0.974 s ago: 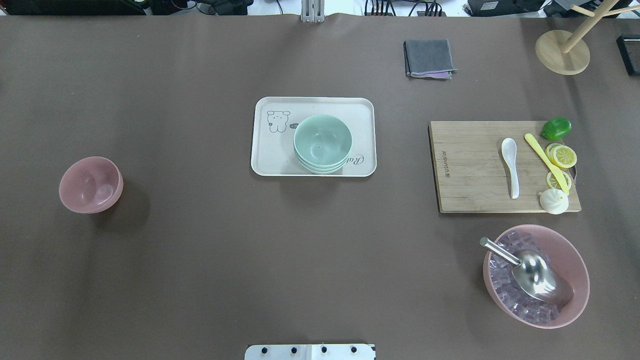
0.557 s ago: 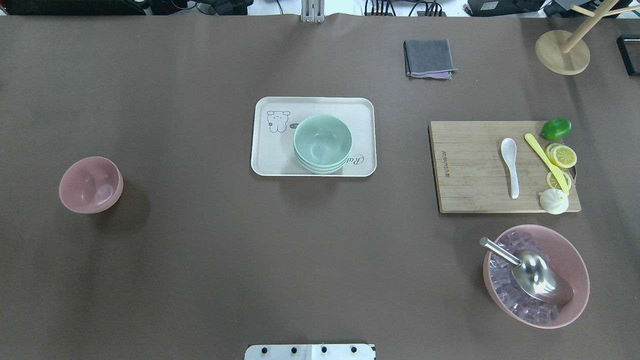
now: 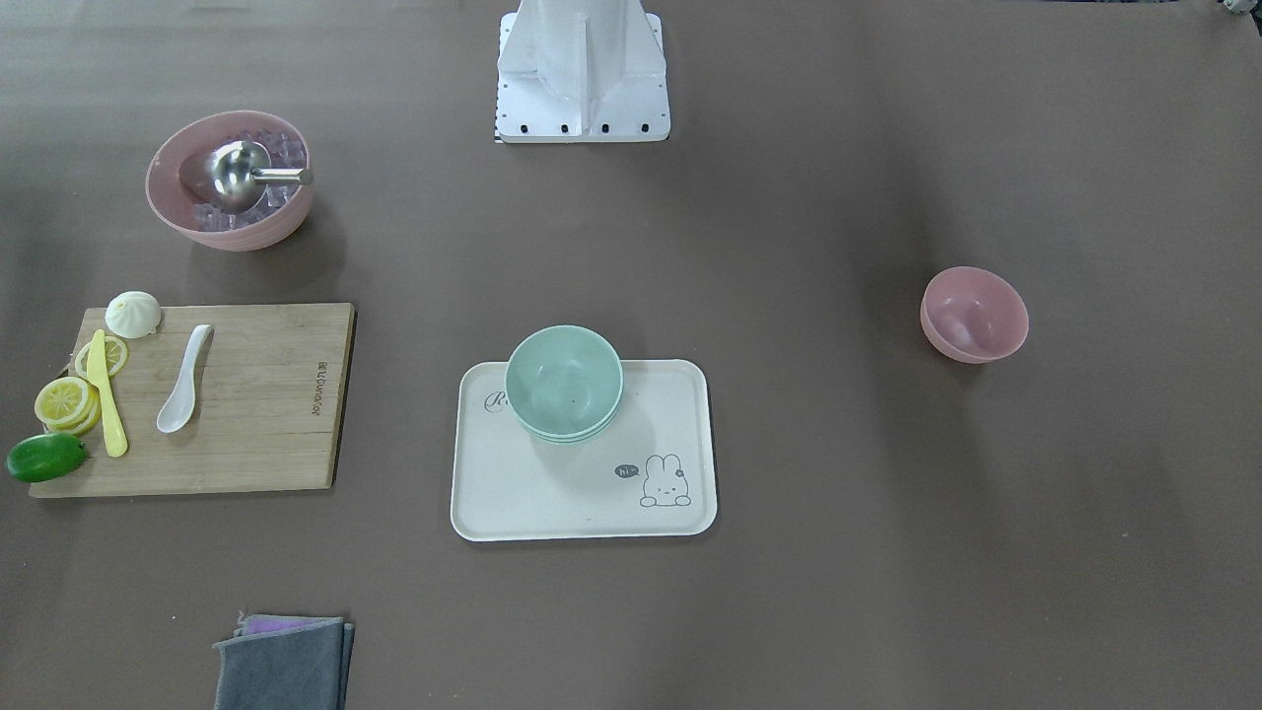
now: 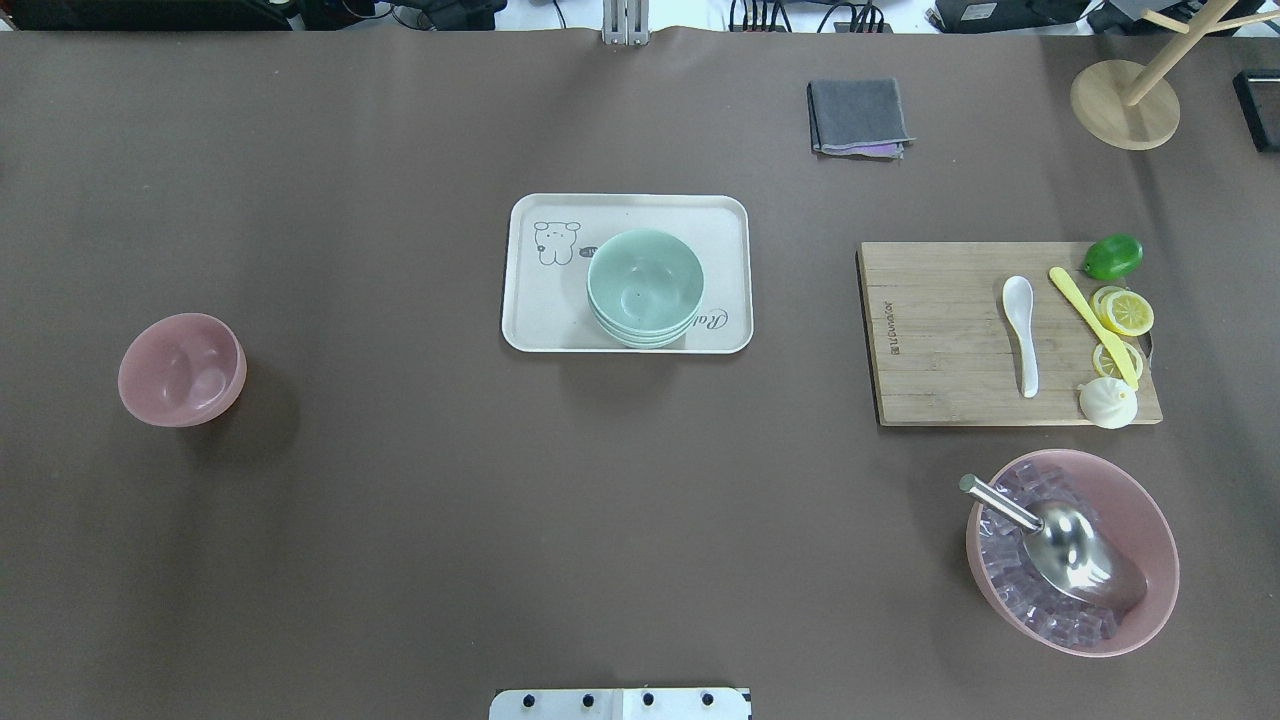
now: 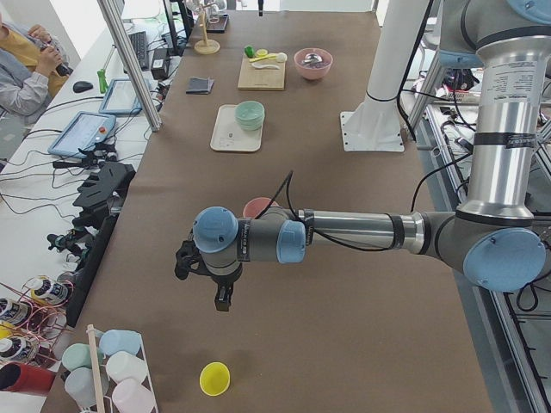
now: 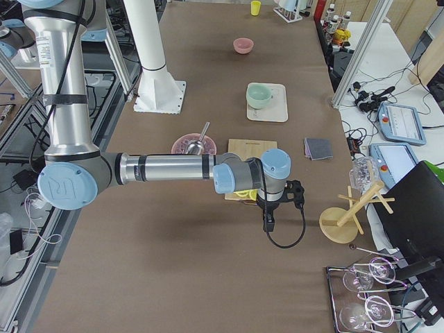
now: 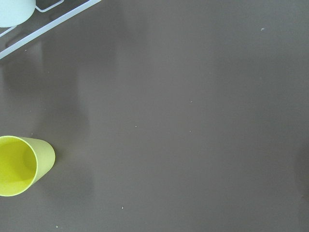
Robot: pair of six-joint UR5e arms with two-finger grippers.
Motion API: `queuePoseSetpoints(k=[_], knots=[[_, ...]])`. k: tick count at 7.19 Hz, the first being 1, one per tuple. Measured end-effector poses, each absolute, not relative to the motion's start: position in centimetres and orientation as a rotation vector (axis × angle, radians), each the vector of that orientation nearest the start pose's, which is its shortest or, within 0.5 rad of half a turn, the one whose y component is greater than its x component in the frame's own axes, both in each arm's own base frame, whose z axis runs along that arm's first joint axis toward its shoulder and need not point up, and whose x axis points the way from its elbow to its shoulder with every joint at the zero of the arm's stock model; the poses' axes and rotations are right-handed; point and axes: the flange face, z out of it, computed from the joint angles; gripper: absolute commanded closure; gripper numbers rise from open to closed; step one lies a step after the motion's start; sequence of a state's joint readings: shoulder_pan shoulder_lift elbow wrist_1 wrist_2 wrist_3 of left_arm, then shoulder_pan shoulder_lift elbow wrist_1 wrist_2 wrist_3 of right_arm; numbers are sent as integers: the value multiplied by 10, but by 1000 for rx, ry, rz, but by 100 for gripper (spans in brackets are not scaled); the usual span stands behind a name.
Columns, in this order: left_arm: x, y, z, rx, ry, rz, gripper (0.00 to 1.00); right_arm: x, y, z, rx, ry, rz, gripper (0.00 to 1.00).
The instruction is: Stack pink bowl on green and place spoon
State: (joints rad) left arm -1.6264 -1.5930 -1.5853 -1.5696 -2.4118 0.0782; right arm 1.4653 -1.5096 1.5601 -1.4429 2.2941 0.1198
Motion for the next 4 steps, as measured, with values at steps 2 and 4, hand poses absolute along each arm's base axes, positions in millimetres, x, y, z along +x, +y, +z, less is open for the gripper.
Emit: queuePoseSetpoints(k=[2,4], knots=[[-82,-505,626,107,838,55,2,3,-533,622,134,-750,-85,0],[-70,-513,606,125,839,68,2,-17,-532,619,150,-791,-134,0]])
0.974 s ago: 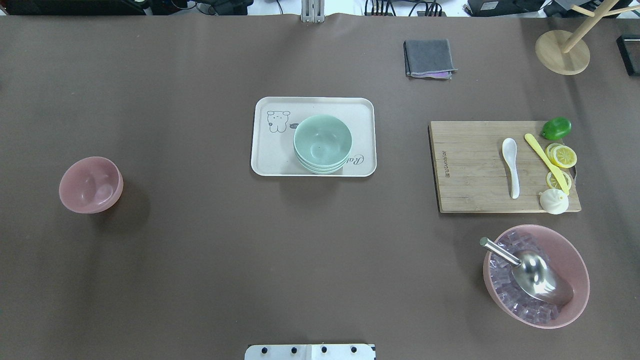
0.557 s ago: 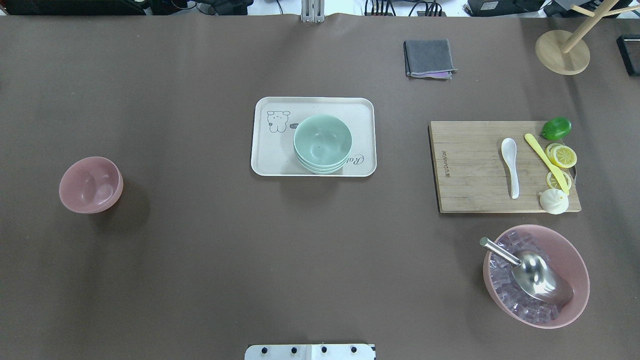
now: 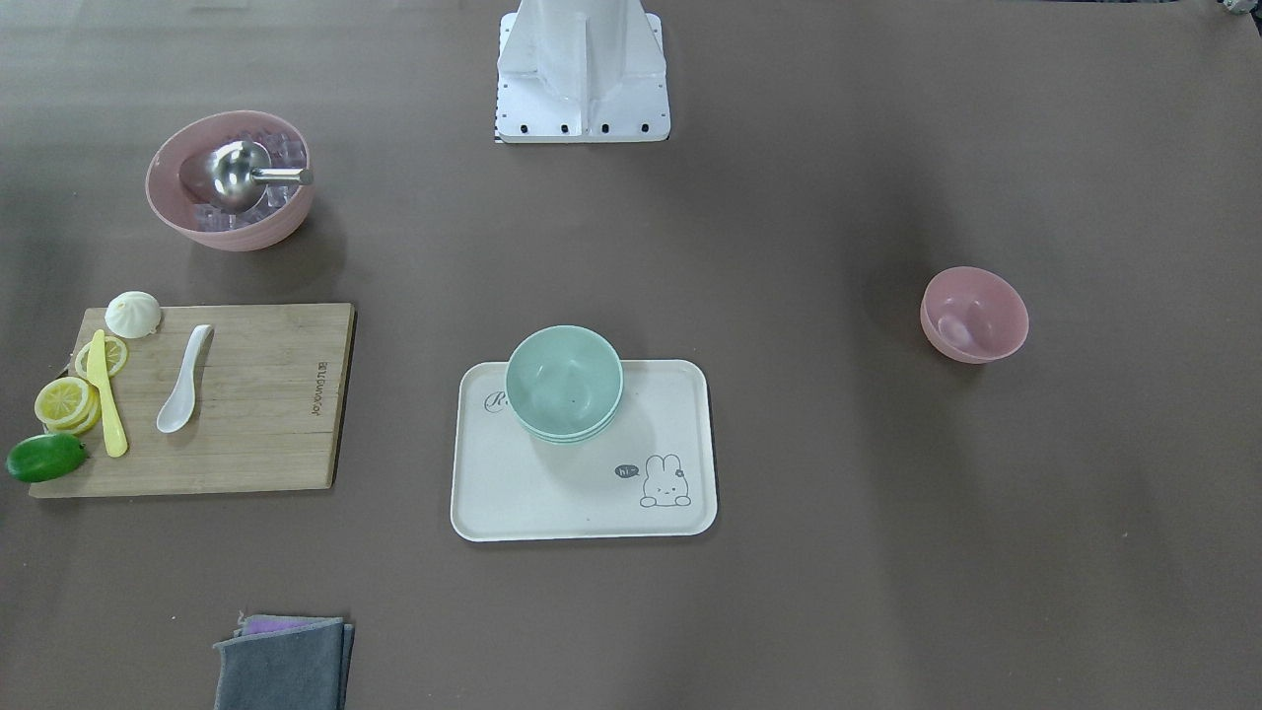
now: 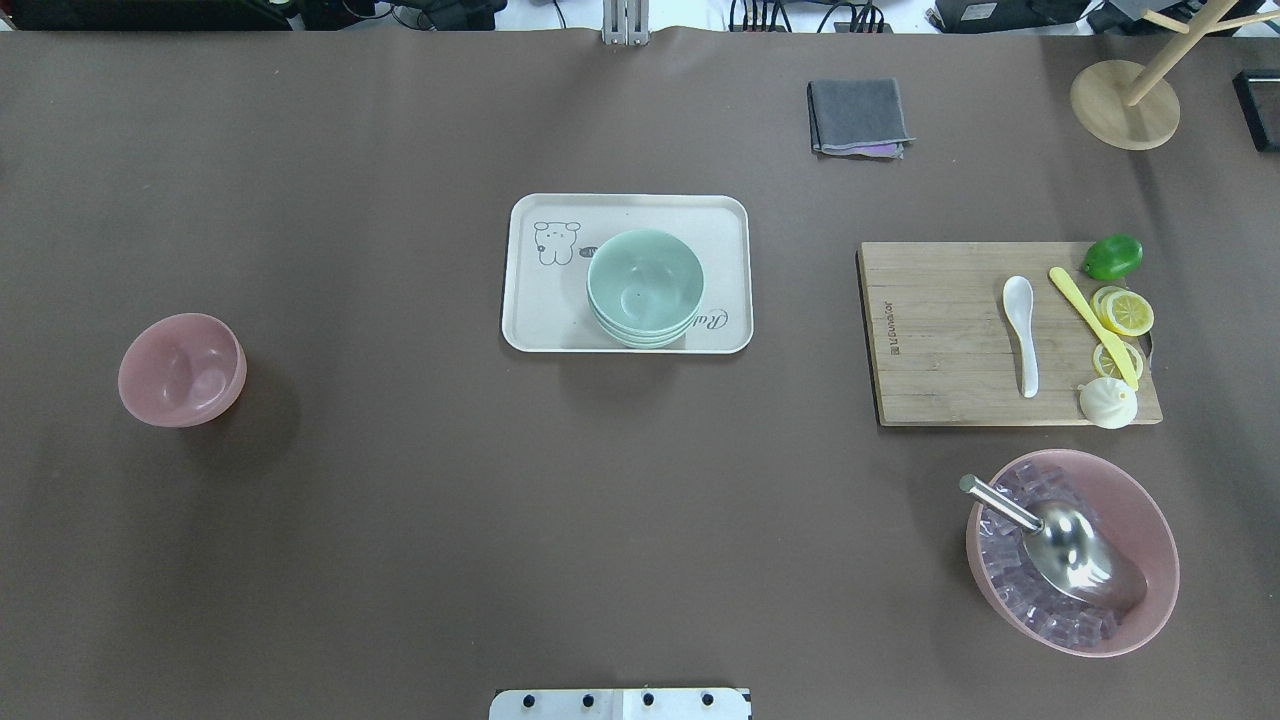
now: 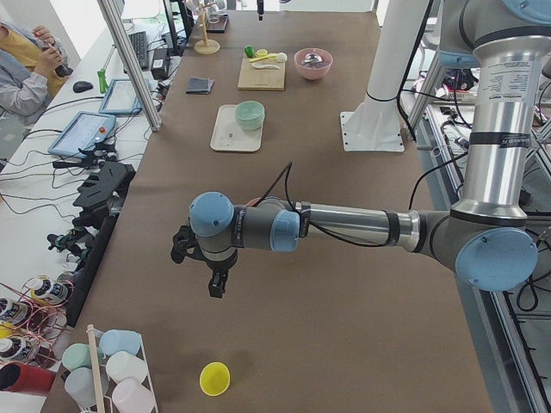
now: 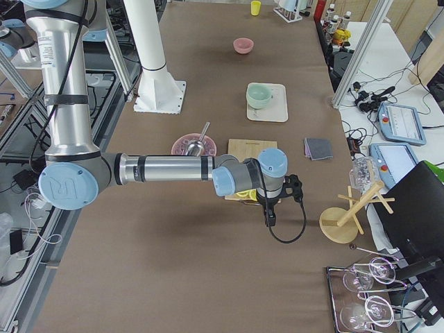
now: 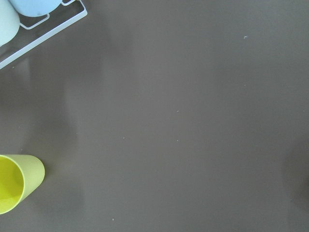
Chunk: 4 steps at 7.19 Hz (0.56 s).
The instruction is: Stack pink bowl on green and place spoon
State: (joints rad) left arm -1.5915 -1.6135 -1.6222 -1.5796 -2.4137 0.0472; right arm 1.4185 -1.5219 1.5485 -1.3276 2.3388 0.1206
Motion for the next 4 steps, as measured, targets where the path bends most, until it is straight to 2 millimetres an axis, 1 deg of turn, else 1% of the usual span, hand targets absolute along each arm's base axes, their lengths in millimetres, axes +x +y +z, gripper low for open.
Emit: queuePoseSetpoints(k=[1,2,3,4], knots=[[-59,-518,594,122,841,43,2,-29,-532,615,149,-807,-153,0],[-39,-522,582,124,847,42,2,-46,-533,608,143,-818,-157,0],[-13,-525,568,118,858,34,2,-71,-534,597,136,-834,-137,0],[16,-529,554,100,871,17,3,-100,-532,586,132,-855,-104,0]])
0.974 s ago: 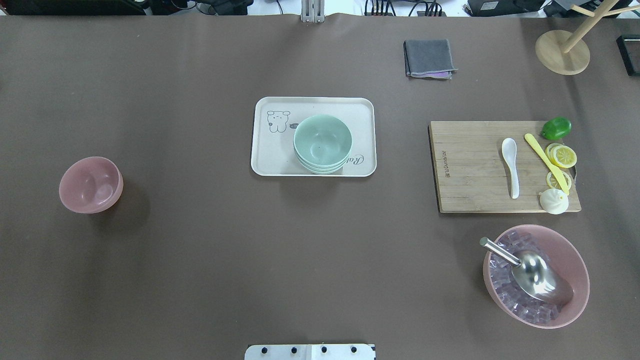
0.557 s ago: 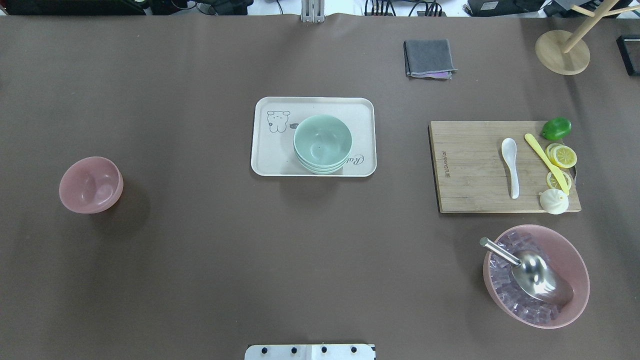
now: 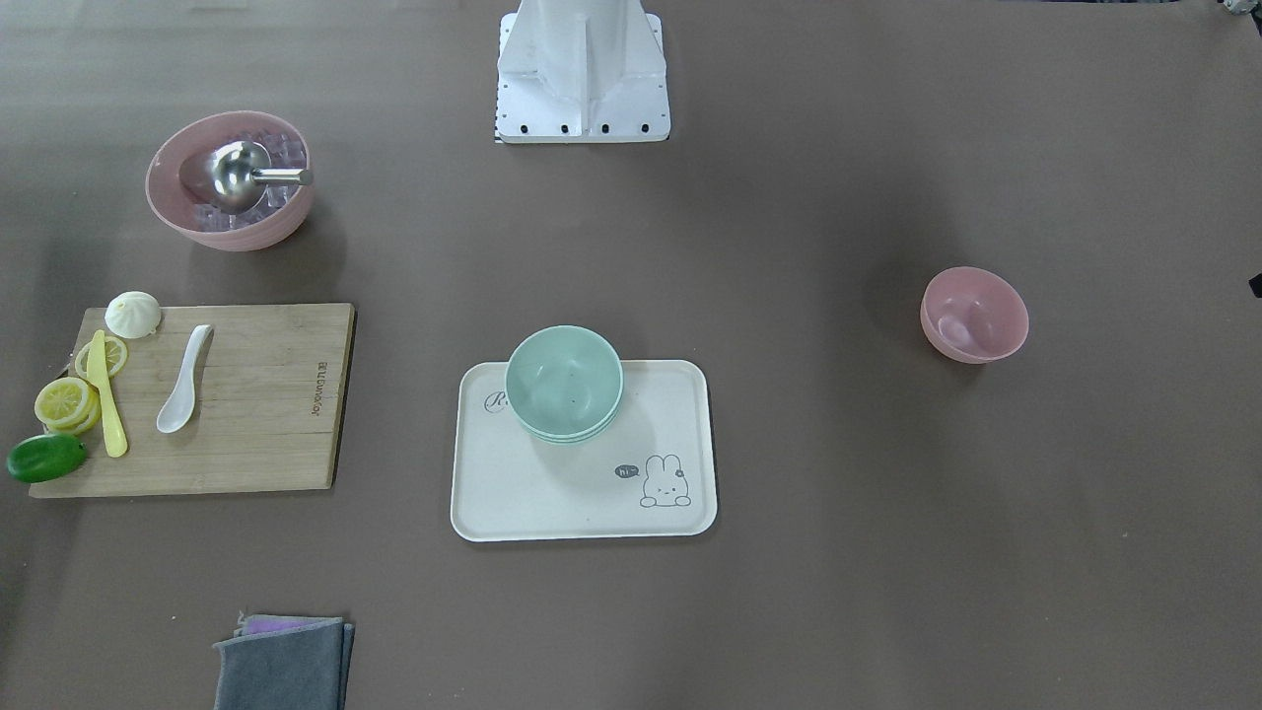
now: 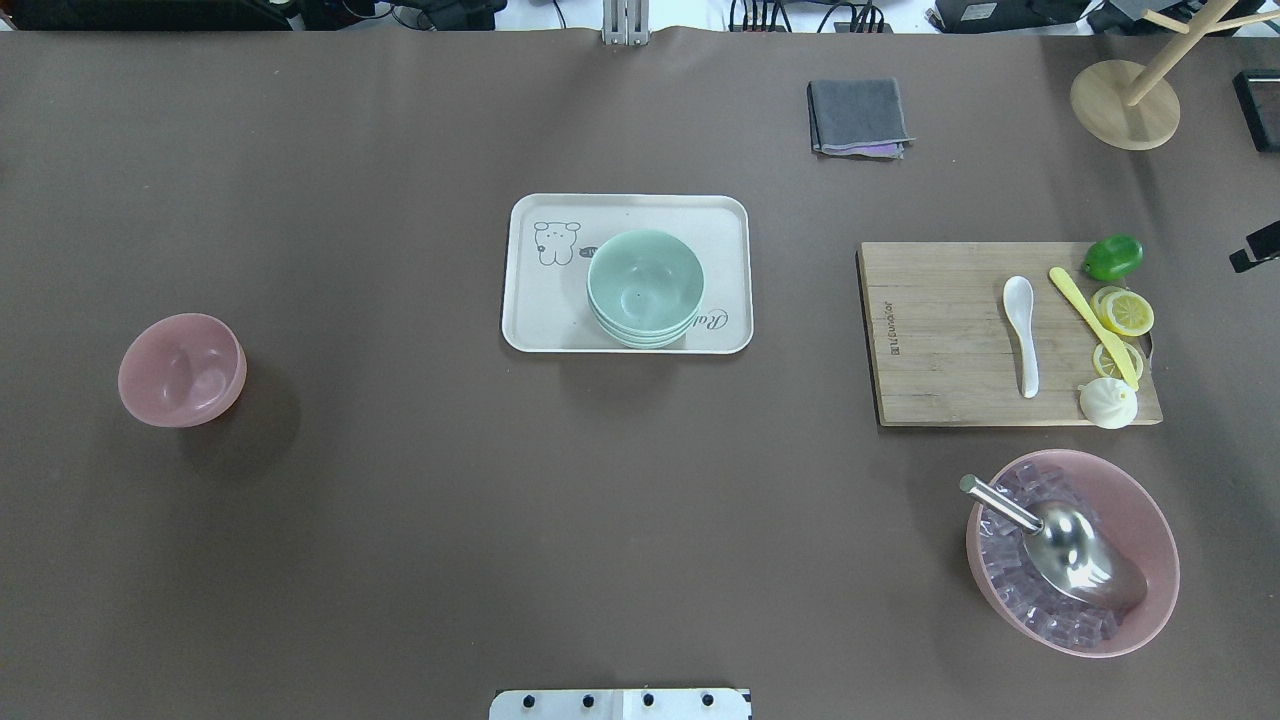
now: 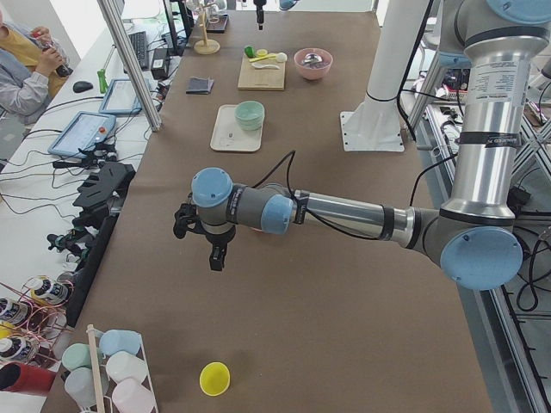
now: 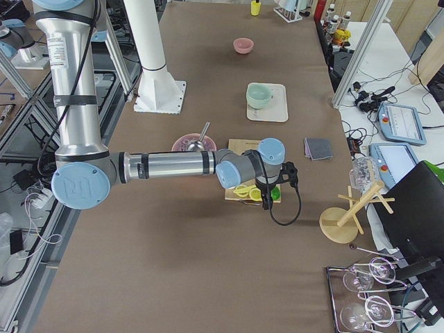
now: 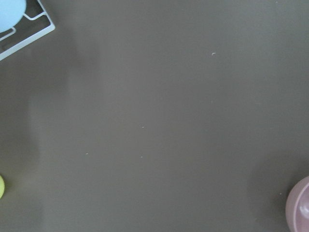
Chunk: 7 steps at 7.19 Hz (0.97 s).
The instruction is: Stack pink bowl on green and place spoon
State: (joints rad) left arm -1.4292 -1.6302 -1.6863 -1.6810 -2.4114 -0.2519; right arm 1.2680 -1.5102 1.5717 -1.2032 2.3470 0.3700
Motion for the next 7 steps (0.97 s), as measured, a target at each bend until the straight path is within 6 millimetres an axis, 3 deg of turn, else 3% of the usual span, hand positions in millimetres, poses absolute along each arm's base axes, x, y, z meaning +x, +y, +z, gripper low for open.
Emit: queuePoseSetpoints(k=[3,5,7], knots=[[92,-532,532,35,898,10,7,-188,-523,547,120,-896,-6,0],[142,-529,529,-27,895,29,10,-226,-517,524,112,-900,27,0],[187,-524,538,-60,895,87,15,-247,-510,511,109,-904,40,0]])
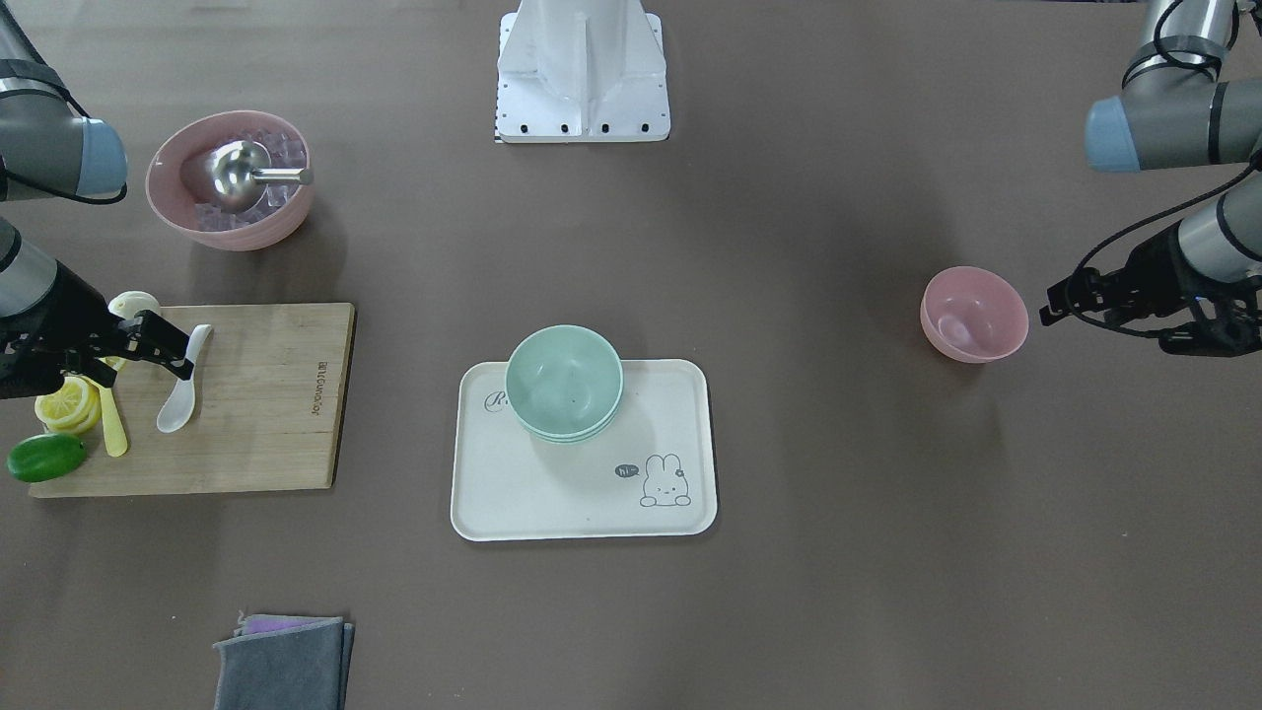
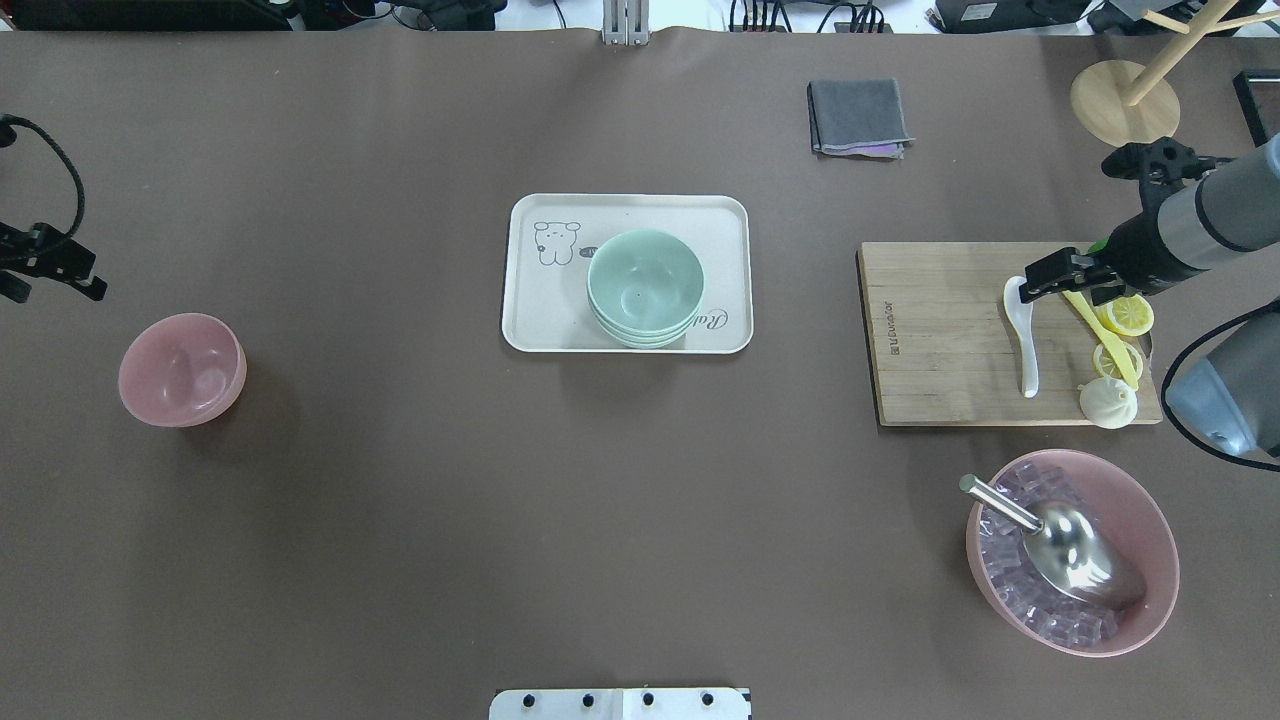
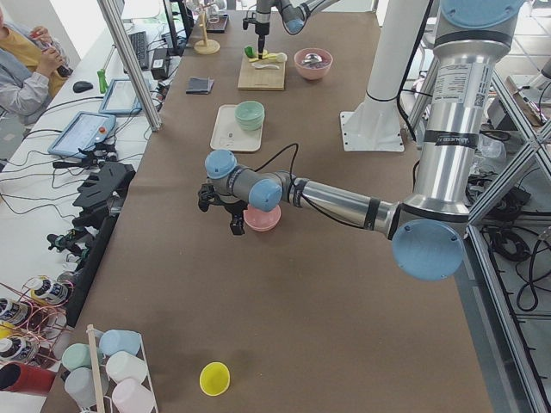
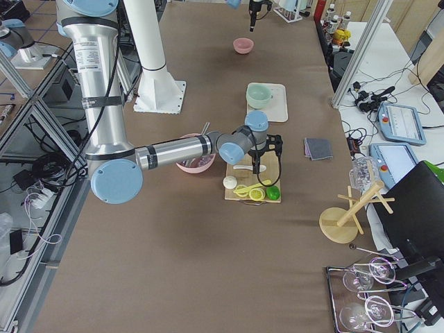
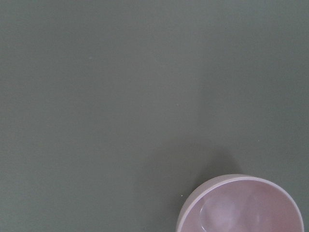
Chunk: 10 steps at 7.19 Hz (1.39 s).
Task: Stack pink bowl on green and place spoon
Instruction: 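Move left gripper to pink bowl rim while right gripper reaches over white spoon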
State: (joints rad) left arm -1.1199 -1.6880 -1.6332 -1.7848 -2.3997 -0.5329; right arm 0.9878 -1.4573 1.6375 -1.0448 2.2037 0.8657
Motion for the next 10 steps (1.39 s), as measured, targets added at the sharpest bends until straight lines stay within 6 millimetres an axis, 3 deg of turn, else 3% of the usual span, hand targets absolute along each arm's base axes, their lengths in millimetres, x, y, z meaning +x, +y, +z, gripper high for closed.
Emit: queuePoseSetpoints(k=[1,3,5,9,10], knots=[[203,-522,553,-59,901,116,17,-249,-509,506,113,-908,39,0],[223,-519,581,-43,917,160,37,-250,-508,502,117,-911,39,0],[231,-517,584,-35,927,178,100,-250,-507,497,123,-918,37,0],[241,-507,572,-34,944,211,100,-250,-507,496,115,-919,57,0],[251,-515,552,-22,953,218,100,-250,-507,496,115,-919,58,0]])
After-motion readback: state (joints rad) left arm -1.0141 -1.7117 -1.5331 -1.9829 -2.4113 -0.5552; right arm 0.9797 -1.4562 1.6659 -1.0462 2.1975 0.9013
